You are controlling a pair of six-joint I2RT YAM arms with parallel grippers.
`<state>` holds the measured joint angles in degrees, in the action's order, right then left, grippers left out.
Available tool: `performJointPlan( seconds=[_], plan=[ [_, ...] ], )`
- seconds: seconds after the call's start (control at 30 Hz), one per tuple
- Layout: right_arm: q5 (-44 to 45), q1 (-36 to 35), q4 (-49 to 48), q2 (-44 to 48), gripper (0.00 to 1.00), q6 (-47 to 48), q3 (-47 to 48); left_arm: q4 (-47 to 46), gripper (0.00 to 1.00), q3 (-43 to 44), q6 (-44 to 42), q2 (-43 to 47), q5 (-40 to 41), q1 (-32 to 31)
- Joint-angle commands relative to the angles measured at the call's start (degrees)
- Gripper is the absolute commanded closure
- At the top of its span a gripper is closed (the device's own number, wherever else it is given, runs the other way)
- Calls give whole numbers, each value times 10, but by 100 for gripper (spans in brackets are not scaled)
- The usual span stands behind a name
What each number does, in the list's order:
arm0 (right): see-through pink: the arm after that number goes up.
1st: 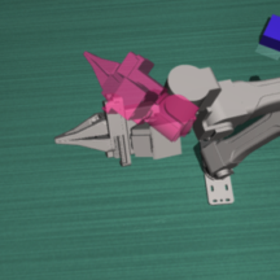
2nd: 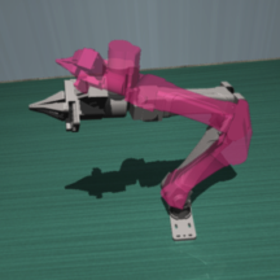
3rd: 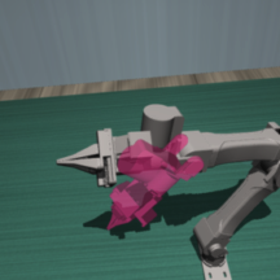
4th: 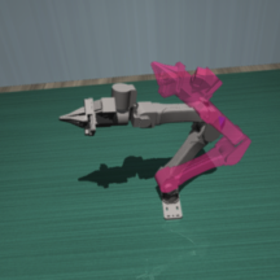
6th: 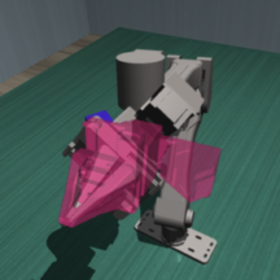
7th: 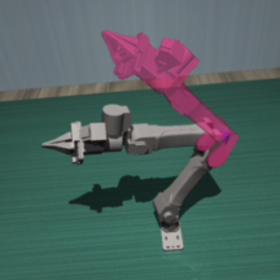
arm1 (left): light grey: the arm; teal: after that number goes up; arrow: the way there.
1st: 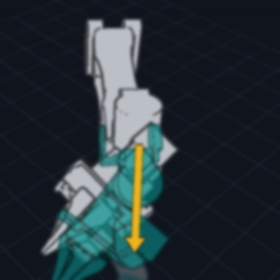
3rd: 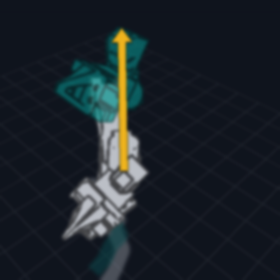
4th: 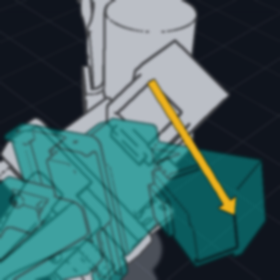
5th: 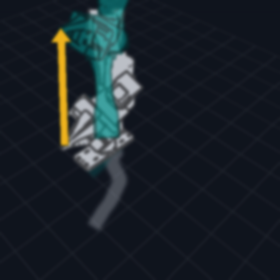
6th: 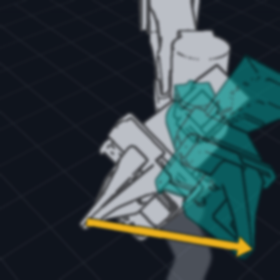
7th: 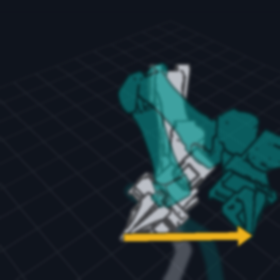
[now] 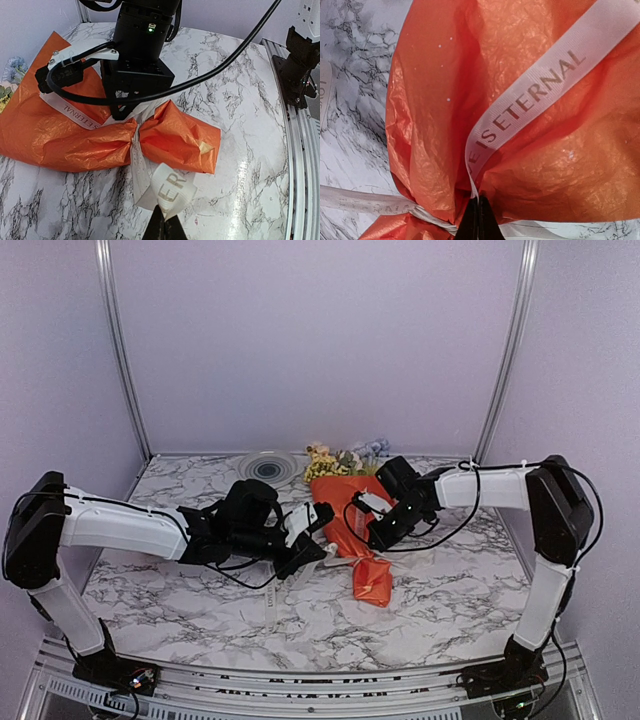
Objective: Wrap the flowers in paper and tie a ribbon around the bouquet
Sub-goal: Tie the ribbon around the folded bouquet, then cross the ribbon over the folded bouquet.
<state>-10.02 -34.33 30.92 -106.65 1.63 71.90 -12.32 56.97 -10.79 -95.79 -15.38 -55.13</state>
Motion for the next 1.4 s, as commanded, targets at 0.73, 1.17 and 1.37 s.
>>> performJointPlan(
  seconds=[0.73, 1.17, 1.37],
  plan=[
    [-11, 360, -155, 378, 49, -275, -298, -1, 100, 49, -22, -17, -1, -11],
    [-140, 188, -263, 474, 11, -161, -278, -26, 100, 95, -33, -38, -22, -33],
    [-339, 65, -402, 429, 28, -123, -295, -60, 100, 105, -27, -48, 30, -48]
  ],
)
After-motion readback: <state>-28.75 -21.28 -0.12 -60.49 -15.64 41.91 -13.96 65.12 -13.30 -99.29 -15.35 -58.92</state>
